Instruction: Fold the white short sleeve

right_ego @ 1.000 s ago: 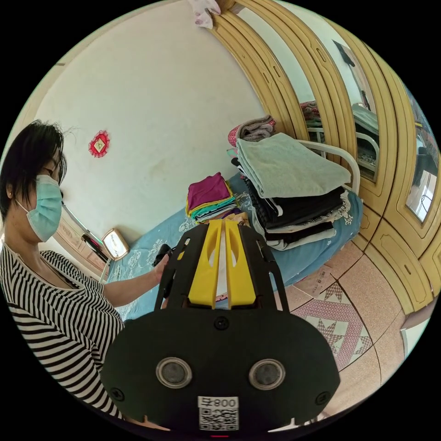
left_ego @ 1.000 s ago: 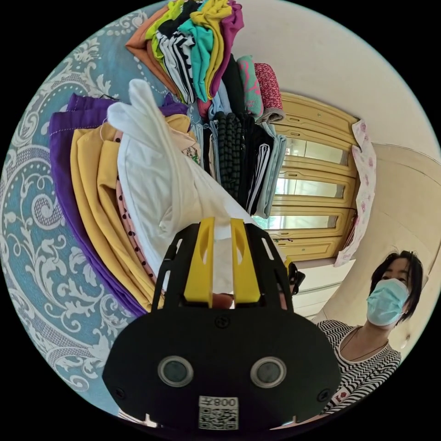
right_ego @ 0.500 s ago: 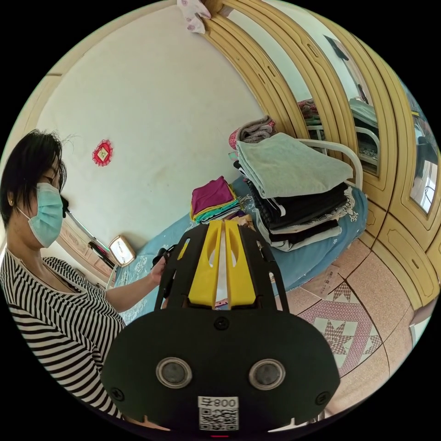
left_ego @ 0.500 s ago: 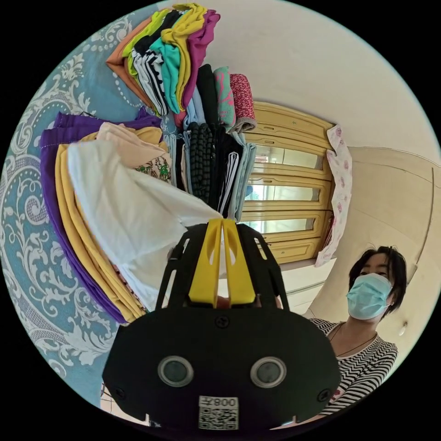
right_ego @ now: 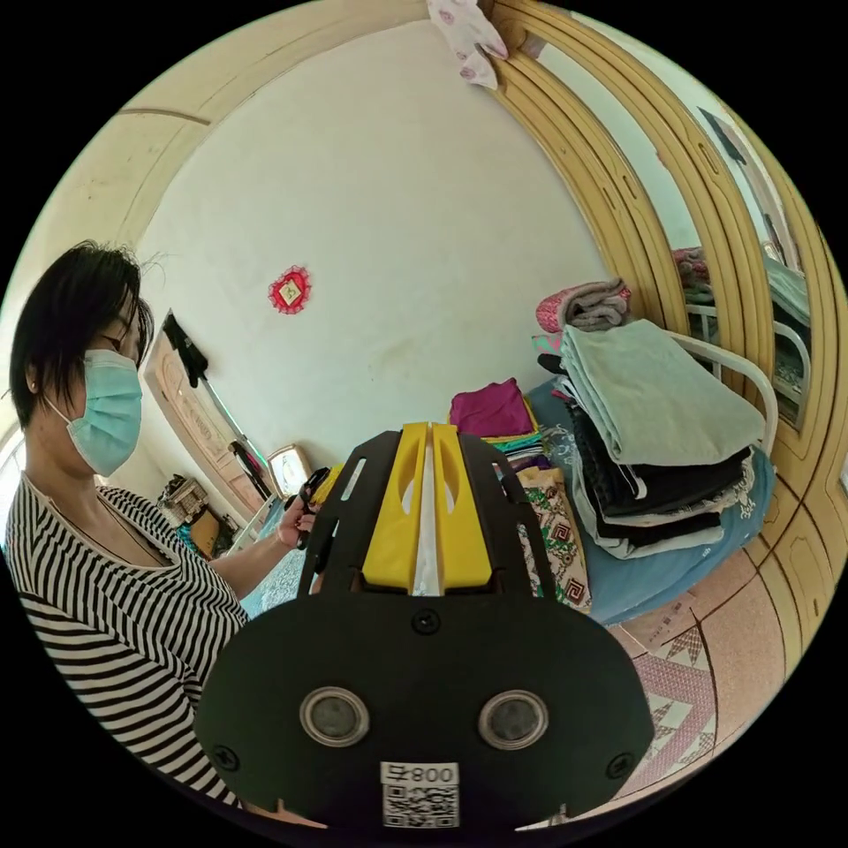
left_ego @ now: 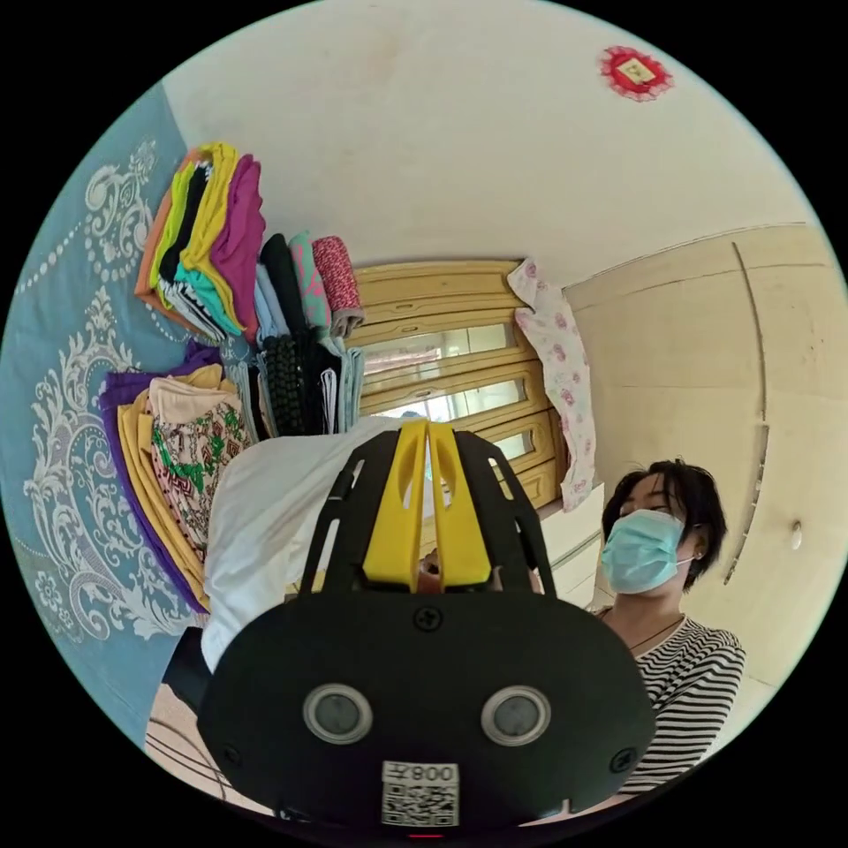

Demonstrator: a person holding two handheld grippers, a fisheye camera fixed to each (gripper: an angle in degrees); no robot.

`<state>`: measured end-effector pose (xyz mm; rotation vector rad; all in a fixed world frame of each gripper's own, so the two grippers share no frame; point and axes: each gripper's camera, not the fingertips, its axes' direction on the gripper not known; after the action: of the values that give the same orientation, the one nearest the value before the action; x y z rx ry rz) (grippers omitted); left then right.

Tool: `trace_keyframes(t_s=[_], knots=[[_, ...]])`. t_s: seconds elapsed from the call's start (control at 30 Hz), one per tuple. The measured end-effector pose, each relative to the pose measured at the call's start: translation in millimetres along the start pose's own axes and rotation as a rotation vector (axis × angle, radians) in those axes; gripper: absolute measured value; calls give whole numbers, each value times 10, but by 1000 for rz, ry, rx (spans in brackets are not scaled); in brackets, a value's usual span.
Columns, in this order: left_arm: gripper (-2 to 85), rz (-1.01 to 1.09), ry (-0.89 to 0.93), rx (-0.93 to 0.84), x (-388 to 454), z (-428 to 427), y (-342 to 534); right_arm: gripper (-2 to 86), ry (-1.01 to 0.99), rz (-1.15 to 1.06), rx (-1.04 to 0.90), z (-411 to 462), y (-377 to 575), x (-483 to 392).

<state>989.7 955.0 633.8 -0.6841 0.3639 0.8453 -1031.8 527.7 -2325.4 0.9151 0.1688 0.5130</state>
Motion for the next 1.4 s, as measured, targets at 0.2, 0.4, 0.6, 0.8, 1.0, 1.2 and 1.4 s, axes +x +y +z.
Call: trace_keyframes(t_s=[0.2,0.4,0.6,0.8,1.0,1.2,1.4], knots=[[1,225,-10,139,1522,-1016,281,6,-168,-134,13,447,-182,-778],[1,441,-87,243,3043,-1952,807,5,-308,-274,25,841,-225,-1674],[1,690,-141,300,4514,-2592,1405,5,-403,-418,75,1007,-163,-2544],[1,910,-202,337,5778,-3018,1988,5,-515,-525,152,1097,-7,-3206],[1,1141,-283,395,6779,-3312,2619,4,-579,-645,238,1214,289,-3706],[1,1296,-373,430,7396,-3506,2979,5,-586,-710,305,1605,594,-3936],[1,1346,-451,447,7632,-3743,2882,5,-578,-727,316,2451,825,-3980]])
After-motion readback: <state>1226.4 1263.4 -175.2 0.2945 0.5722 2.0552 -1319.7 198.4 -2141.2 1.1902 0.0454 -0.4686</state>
